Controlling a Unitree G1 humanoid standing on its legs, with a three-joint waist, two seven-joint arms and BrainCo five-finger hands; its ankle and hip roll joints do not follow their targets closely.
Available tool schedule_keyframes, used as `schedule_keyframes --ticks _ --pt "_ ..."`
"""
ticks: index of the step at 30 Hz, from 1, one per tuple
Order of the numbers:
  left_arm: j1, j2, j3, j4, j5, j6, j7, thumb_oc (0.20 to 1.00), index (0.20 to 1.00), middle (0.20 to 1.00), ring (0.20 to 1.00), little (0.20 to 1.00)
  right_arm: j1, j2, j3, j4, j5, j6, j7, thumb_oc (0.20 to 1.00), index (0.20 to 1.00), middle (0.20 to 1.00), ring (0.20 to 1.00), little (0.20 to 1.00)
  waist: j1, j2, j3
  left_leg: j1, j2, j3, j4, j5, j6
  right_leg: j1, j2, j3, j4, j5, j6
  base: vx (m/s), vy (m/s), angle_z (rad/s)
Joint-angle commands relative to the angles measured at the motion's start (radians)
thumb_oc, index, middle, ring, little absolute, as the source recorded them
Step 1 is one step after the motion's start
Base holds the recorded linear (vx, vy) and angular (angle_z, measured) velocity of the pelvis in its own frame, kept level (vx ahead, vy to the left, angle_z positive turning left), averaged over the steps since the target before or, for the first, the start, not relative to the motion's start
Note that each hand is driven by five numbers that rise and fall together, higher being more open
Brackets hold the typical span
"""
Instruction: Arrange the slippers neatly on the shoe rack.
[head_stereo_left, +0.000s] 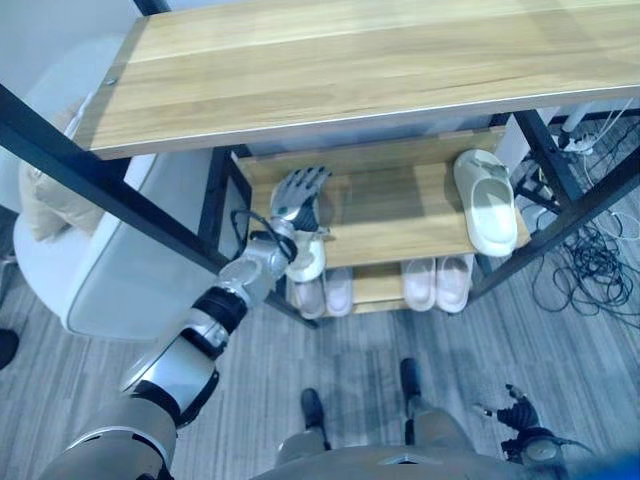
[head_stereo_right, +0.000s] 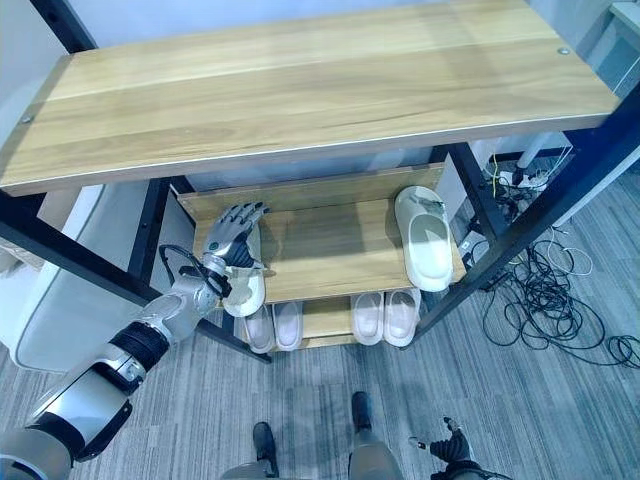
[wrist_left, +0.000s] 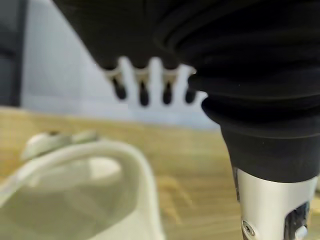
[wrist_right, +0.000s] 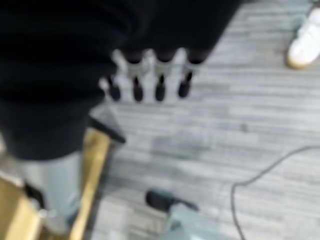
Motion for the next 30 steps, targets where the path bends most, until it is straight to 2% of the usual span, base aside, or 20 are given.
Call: schedule_keyframes --ticks 1,14,21,24,25,26,29,30 --pt "-0.136 0.044 0.047 0.055 -0.014 0.006 0.052 1.0 1.0 1.0 1.0 1.0 -0.021 0.003 0.017 -0.025 0.006 -0.022 -0.016 1.0 1.0 1.0 1.0 1.0 -0.001 0.009 0.044 -0.067 0.01 -0.055 0.013 0.035 -0.031 0.019 -0.008 -0.043 0.042 -0.13 0.036 0.0 0.0 0.0" --pt "-0.148 0.091 0.104 0.09 -0.075 0.024 0.09 1.0 1.0 1.0 1.0 1.0 -0.046 0.02 0.038 -0.021 0.002 -0.019 -0.02 1.0 1.0 1.0 1.0 1.0 0.009 -0.004 0.053 -0.096 0.01 -0.057 0.013 0.04 -0.028 -0.011 -0.011 -0.046 0.049 -0.123 0.039 0.0 0.0 0.0" --pt "-0.139 0.097 0.107 0.106 -0.063 0.039 0.089 1.0 1.0 1.0 1.0 1.0 -0.052 0.018 0.047 -0.021 -0.009 -0.015 -0.023 1.0 1.0 1.0 1.0 1.0 0.013 -0.007 0.054 -0.098 0.009 -0.06 0.013 0.04 -0.026 -0.014 -0.013 -0.046 0.054 -0.125 0.039 0.0 0.0 0.0" --pt "-0.151 0.078 0.096 0.176 -0.069 0.045 0.093 1.0 1.0 1.0 1.0 1.0 -0.058 0.015 0.051 -0.015 -0.009 -0.013 -0.028 1.0 1.0 1.0 1.0 1.0 0.01 -0.009 0.054 -0.1 0.009 -0.059 0.013 0.04 -0.025 -0.015 -0.014 -0.047 0.054 -0.125 0.04 0.0 0.0 0.0" --pt "-0.164 0.068 0.091 0.211 -0.085 0.048 0.091 0.442 0.442 0.442 0.442 0.442 -0.061 0.013 0.054 -0.015 -0.008 -0.013 -0.028 1.0 1.0 1.0 1.0 1.0 0.008 -0.011 0.054 -0.101 0.01 -0.058 0.013 0.04 -0.025 -0.016 -0.014 -0.047 0.054 -0.124 0.04 0.0 0.0 0.0" --pt "-0.183 0.05 0.083 0.268 -0.11 0.051 0.083 0.2 0.2 0.2 0.2 0.2 -0.065 0.013 0.062 -0.015 -0.009 -0.012 -0.031 1.0 1.0 1.0 1.0 1.0 0.006 -0.012 0.054 -0.103 0.009 -0.059 0.013 0.04 -0.024 -0.017 -0.013 -0.047 0.055 -0.123 0.04 0.0 0.0 0.0" --pt "-0.207 0.021 0.073 0.319 -0.133 0.056 0.089 0.2 0.2 0.2 0.2 0.2 -0.074 0.016 0.073 -0.013 -0.009 -0.011 -0.032 1.0 1.0 1.0 1.0 1.0 0.002 -0.016 0.054 -0.107 0.009 -0.059 0.013 0.04 -0.023 -0.022 -0.013 -0.047 0.054 -0.122 0.041 0.0 0.0 0.0" --pt "-0.234 -0.016 0.068 0.372 -0.127 0.078 0.127 0.2 0.2 0.2 0.2 0.2 -0.084 0.017 0.086 -0.014 -0.006 -0.012 -0.03 1.0 1.0 1.0 1.0 1.0 -0.002 -0.02 0.055 -0.107 0.01 -0.058 0.013 0.041 -0.023 -0.025 -0.012 -0.044 0.055 -0.122 0.04 0.0 0.0 0.0"
